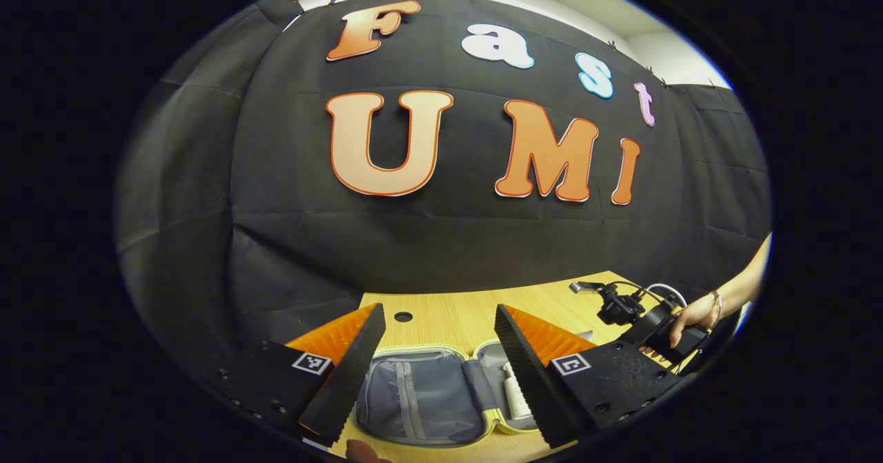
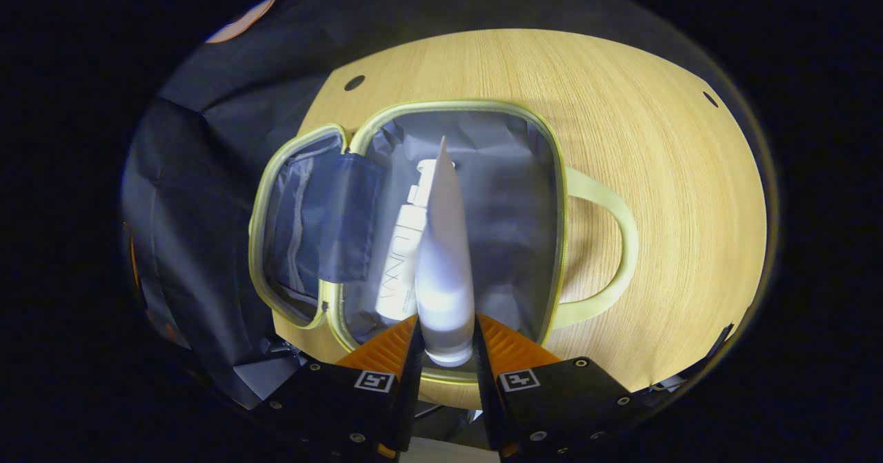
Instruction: First open the suitcase, pack the skin care products into it, and then close the suitcase.
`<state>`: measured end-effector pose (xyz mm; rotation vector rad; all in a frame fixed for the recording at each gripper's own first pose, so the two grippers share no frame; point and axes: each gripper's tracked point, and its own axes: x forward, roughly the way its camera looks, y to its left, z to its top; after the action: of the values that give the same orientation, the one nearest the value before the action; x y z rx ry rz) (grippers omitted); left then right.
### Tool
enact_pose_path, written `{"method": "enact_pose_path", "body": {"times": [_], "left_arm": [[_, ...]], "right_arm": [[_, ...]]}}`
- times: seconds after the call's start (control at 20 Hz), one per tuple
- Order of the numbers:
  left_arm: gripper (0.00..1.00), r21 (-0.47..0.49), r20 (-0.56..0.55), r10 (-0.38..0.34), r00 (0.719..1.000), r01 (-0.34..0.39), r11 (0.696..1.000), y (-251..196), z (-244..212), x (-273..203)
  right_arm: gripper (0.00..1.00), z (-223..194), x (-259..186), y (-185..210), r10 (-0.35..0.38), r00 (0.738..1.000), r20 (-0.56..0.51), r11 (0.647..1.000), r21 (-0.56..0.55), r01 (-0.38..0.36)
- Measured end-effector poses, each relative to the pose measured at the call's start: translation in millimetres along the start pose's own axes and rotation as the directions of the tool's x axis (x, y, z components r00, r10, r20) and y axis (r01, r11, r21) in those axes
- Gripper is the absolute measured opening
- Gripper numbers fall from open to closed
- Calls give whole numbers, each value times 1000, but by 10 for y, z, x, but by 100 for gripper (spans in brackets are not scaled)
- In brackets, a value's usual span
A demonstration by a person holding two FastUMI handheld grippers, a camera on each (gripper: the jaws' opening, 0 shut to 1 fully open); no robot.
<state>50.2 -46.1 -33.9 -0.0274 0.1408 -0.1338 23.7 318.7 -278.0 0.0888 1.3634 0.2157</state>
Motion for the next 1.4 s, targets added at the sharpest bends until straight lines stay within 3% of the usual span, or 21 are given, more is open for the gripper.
{"method": "enact_pose_path", "body": {"times": [0.25,0.3,0.4,0.5,0.7,0.75,1.05,1.4], "left_arm": [[100,-28,-39,33,999,-34,999,133,-181,-104],[100,-26,-51,46,998,-47,999,162,-222,-112],[99,-20,-66,67,996,-69,997,226,-268,-169],[100,-22,-69,80,994,-82,996,252,-274,-199],[100,-26,-73,88,993,-90,996,251,-226,-209],[100,-35,-79,90,993,-93,995,260,-241,-201],[100,-145,-135,96,986,-115,983,515,-453,-259],[100,-322,-187,53,981,-112,940,1200,-736,-323]], "right_arm": [[41,133,334,-226,-77,996,-47,996,36,78],[46,151,383,-243,-81,995,-51,995,55,83],[42,173,417,-241,-67,996,-56,993,91,72],[49,178,405,-180,-46,998,-46,996,79,49],[92,158,271,-41,-16,1000,-15,1000,5,16],[95,170,212,-45,-10,1000,2,1000,-16,10],[96,258,-214,168,77,990,117,997,-24,-75],[95,180,-691,601,184,945,269,982,-99,-162]]}}
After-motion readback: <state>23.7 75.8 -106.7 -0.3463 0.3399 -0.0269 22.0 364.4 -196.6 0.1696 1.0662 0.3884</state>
